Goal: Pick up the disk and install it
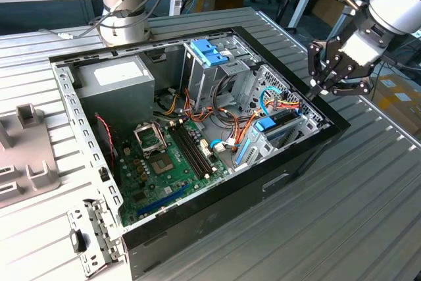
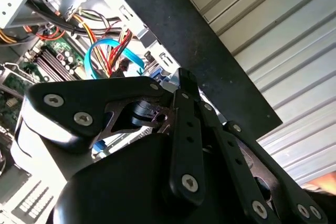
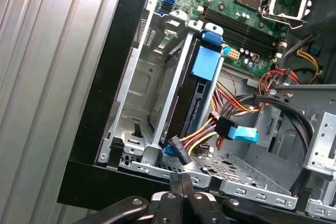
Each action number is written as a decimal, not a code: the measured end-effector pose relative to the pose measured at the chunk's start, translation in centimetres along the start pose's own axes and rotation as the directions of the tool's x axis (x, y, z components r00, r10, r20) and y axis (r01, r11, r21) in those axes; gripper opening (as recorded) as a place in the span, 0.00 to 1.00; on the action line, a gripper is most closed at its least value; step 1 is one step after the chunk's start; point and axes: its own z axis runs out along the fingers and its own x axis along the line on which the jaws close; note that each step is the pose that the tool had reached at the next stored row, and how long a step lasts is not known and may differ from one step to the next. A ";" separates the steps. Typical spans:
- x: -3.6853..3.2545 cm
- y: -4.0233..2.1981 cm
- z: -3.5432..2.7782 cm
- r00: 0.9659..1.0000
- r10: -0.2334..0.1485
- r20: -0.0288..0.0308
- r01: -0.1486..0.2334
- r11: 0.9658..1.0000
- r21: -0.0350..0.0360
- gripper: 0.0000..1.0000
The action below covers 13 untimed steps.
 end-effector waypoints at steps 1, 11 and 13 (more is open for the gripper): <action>0.00 0.00 0.00 1.000 -0.010 0.001 0.010 1.000 -0.002 0.11; 0.00 0.00 0.00 0.995 -0.095 0.005 0.096 0.995 -0.016 0.11; 0.00 0.00 0.00 0.994 -0.111 0.006 0.111 0.994 -0.019 0.11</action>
